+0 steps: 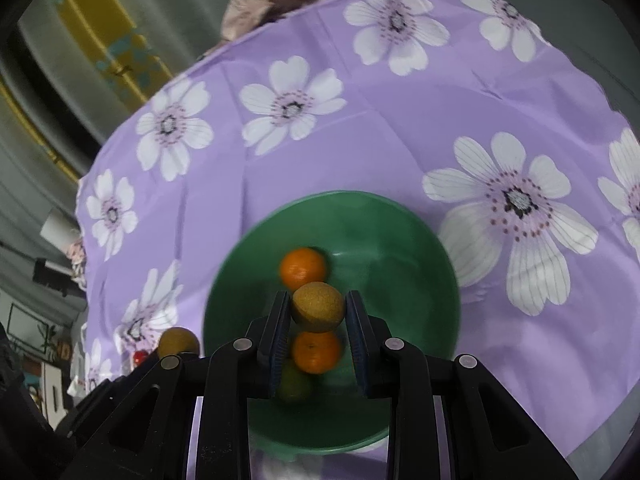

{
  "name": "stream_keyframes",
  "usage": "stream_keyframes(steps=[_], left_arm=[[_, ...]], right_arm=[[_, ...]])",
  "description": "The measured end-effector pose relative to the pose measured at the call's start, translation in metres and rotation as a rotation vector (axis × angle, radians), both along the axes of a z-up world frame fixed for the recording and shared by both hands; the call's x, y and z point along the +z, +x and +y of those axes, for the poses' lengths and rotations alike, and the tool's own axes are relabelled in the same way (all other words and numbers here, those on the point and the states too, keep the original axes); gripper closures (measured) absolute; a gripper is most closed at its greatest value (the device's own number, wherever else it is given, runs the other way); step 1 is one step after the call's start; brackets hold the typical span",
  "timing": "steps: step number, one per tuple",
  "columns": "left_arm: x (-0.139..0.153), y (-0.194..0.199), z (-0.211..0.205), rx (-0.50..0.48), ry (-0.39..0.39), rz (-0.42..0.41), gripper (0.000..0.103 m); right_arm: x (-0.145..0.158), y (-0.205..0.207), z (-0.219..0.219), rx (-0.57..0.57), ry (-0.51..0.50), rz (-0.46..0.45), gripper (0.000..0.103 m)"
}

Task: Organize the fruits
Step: 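Lower the yellow fruit into the bowl and open the right gripper, then move the right gripper to a red cherry tomato on the cloth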

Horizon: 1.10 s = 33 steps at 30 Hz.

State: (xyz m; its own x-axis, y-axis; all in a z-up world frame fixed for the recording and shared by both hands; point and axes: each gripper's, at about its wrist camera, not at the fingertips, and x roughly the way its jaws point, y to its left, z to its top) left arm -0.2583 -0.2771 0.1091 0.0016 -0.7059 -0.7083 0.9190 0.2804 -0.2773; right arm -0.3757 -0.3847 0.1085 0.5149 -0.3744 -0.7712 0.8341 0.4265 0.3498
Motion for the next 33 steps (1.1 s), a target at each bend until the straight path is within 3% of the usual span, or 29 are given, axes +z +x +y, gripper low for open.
stream_keyframes(steps=[16,18,20,23,29,33], left_arm=[[-0.029,-0.004,-0.020,-0.042,0.084,0.055,0.079],[-0.029,-0.003,-0.020,-0.035,0.085,0.050,0.074],[-0.026,-0.001,-0.016,-0.026,0.077,0.049,0.063],[-0.019,0.005,-0.007,-0.014,0.051,0.063,0.054],[-0.008,0.029,0.020,0.065,0.029,0.041,0.052],[-0.007,0.057,0.046,0.142,0.042,0.014,0.049]], right_arm=[[-0.011,-0.003,-0.009,-0.048,0.037,0.073,0.074],[-0.011,-0.003,-0.009,-0.050,0.037,0.080,0.074],[-0.011,-0.003,-0.009,-0.047,0.038,0.077,0.072],[-0.008,-0.001,-0.006,-0.034,0.031,0.065,0.063],[0.005,0.008,0.007,0.017,-0.005,0.022,0.059],[0.007,0.024,0.017,0.113,0.014,-0.031,0.054]])
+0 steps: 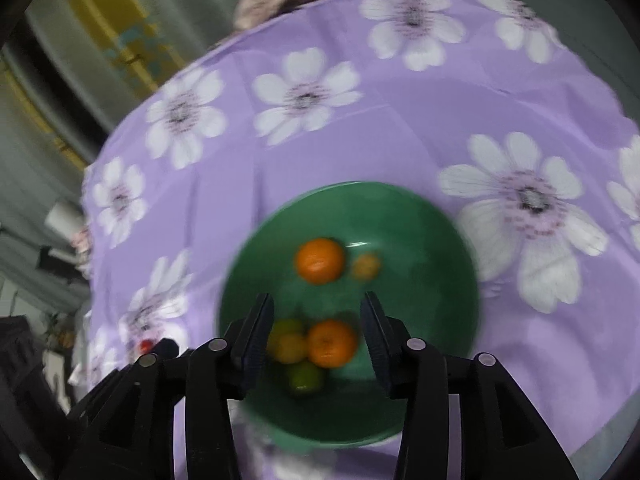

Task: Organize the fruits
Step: 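Move the right gripper to a red cherry tomato on the cloth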

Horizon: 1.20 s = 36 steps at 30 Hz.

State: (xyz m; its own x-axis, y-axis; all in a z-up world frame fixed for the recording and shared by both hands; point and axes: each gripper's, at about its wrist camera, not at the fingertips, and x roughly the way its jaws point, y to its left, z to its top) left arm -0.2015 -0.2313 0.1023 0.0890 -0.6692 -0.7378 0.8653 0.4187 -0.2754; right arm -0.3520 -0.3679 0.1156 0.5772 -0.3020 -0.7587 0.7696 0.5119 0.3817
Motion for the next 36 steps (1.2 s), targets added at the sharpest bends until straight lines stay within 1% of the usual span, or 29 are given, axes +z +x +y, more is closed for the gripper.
stream_keyframes(steps=[3,5,7,9,10,13,14,16,18,20,23,24,27,29,33,36], left_arm=[[-0.003,0.026,0.024,0.087,0.017,-0.004,0.048],[-0.008,0.044,0.041,0.136,0.019,-0.005,0.044],[-0.016,0.063,0.055,0.195,0.031,-0.006,0.044],[-0.026,0.082,0.067,0.252,0.023,0.025,0.045],[-0.032,0.093,0.073,0.280,0.018,0.043,0.045],[-0.039,0.112,0.080,0.349,0.048,0.042,0.046],[-0.042,0.118,0.084,0.366,0.050,0.055,0.046],[-0.048,0.128,0.089,0.387,0.038,0.105,0.046],[-0.056,0.135,0.090,0.397,0.048,0.159,0.047],[-0.059,0.137,0.089,0.408,0.067,0.178,0.050],[-0.063,0.137,0.087,0.403,0.070,0.190,0.052],[-0.064,0.137,0.086,0.404,0.074,0.190,0.053],[-0.069,0.138,0.081,0.413,0.099,0.169,0.053],[-0.073,0.139,0.080,0.411,0.115,0.161,0.057],[-0.077,0.142,0.079,0.414,0.107,0.171,0.059],[-0.083,0.145,0.077,0.421,0.122,0.180,0.063]], right_arm=[[0.002,0.014,0.010,0.064,0.008,-0.015,0.054],[0.005,0.025,0.020,0.123,0.008,-0.029,0.054],[0.008,0.039,0.032,0.213,0.012,-0.063,0.054],[0.007,0.051,0.042,0.270,0.018,-0.071,0.054],[0.004,0.061,0.048,0.298,0.033,-0.058,0.054],[-0.007,0.086,0.064,0.358,0.060,-0.011,0.054],[-0.012,0.094,0.070,0.372,0.056,0.018,0.054],[-0.019,0.104,0.079,0.384,0.050,0.063,0.054],[-0.027,0.114,0.086,0.388,0.052,0.103,0.054],[-0.036,0.121,0.091,0.388,0.055,0.143,0.054],[-0.045,0.123,0.095,0.377,0.026,0.207,0.054],[-0.048,0.126,0.096,0.359,0.003,0.242,0.054],[-0.056,0.131,0.097,0.331,-0.041,0.307,0.054],[-0.063,0.135,0.098,0.329,-0.050,0.337,0.054],[-0.072,0.141,0.100,0.319,-0.080,0.396,0.055],[-0.074,0.144,0.101,0.314,-0.101,0.417,0.055]])
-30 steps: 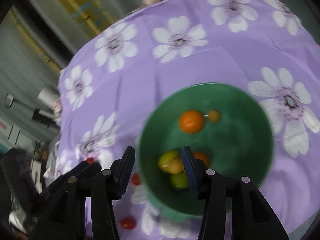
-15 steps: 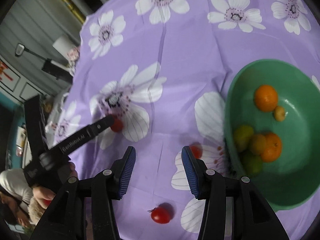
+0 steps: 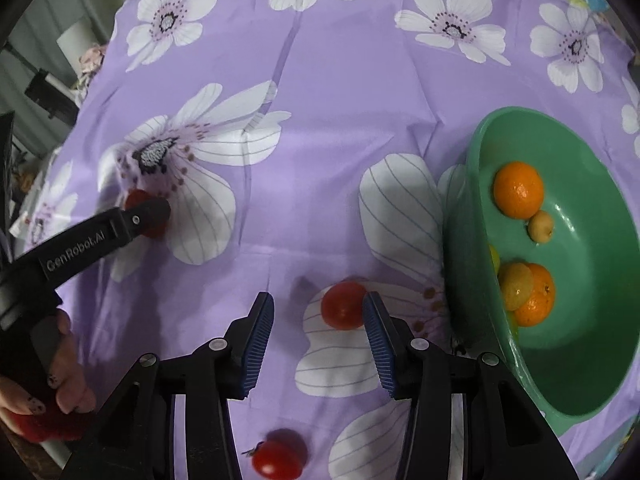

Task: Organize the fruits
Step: 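Move the right gripper to a red cherry tomato on the cloth, then close the right gripper around the red tomato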

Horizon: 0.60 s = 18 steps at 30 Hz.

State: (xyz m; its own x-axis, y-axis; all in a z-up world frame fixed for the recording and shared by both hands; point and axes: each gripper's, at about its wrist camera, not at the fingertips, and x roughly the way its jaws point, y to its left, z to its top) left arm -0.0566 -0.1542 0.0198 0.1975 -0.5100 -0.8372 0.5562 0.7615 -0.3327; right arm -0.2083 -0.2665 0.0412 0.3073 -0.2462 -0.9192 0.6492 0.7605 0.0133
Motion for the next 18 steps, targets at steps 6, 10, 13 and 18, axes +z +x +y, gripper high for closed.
stream_keyframes(steps=[6,10,13,18], left_arm=[[-0.003,0.004,-0.002,0.020,-0.009,0.020,0.068],[-0.003,0.004,-0.001,0.027,0.000,0.005,0.077],[-0.004,0.004,-0.001,0.028,-0.005,0.004,0.076],[-0.004,0.004,0.000,0.029,-0.012,0.014,0.077]], right_arm=[[-0.014,0.005,-0.004,-0.014,0.007,0.043,0.059],[-0.020,0.007,-0.007,-0.024,-0.007,0.061,0.065],[-0.020,0.008,-0.005,-0.007,-0.020,0.055,0.072],[-0.019,0.009,0.004,0.036,0.015,0.022,0.072]])
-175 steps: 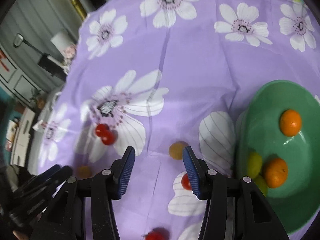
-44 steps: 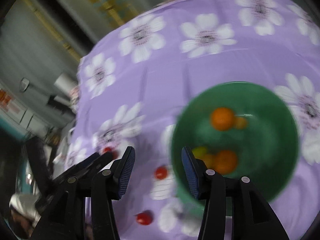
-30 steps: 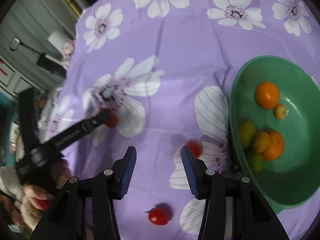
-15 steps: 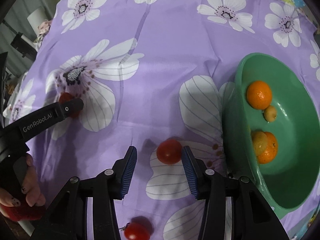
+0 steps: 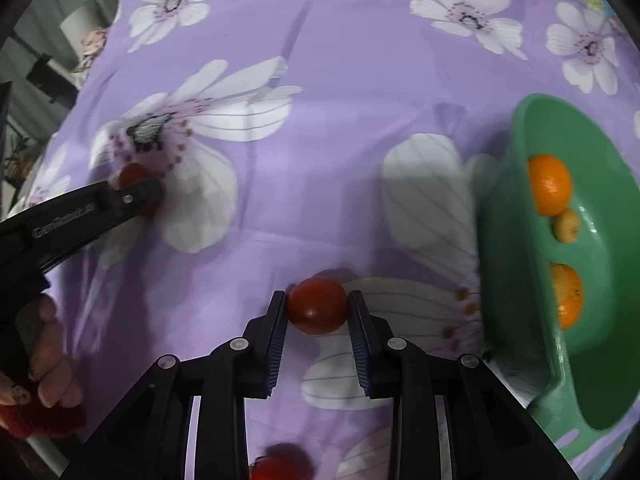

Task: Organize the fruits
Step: 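Close the right gripper around the red tomato, then carry the red tomato over the green bowl with the right gripper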

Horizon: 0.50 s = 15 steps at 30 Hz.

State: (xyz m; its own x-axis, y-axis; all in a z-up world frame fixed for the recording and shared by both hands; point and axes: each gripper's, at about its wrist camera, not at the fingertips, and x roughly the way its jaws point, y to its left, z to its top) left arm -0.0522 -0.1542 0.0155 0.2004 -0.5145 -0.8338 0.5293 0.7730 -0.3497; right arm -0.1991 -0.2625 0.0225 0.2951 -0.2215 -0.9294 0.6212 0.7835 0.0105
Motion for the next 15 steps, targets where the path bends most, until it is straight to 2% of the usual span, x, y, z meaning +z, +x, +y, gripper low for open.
stream_keyframes(steps=[6,15], left_arm=[[0.019,-0.012,0.007,-0.015,-0.042,-0.047,0.077],[0.062,-0.043,0.025,-0.033,-0.145,-0.158,0.077]], right_arm=[[0.012,-0.003,0.006,0.002,-0.019,-0.035,0.072],[0.047,-0.022,0.020,0.011,-0.042,-0.184,0.072]])
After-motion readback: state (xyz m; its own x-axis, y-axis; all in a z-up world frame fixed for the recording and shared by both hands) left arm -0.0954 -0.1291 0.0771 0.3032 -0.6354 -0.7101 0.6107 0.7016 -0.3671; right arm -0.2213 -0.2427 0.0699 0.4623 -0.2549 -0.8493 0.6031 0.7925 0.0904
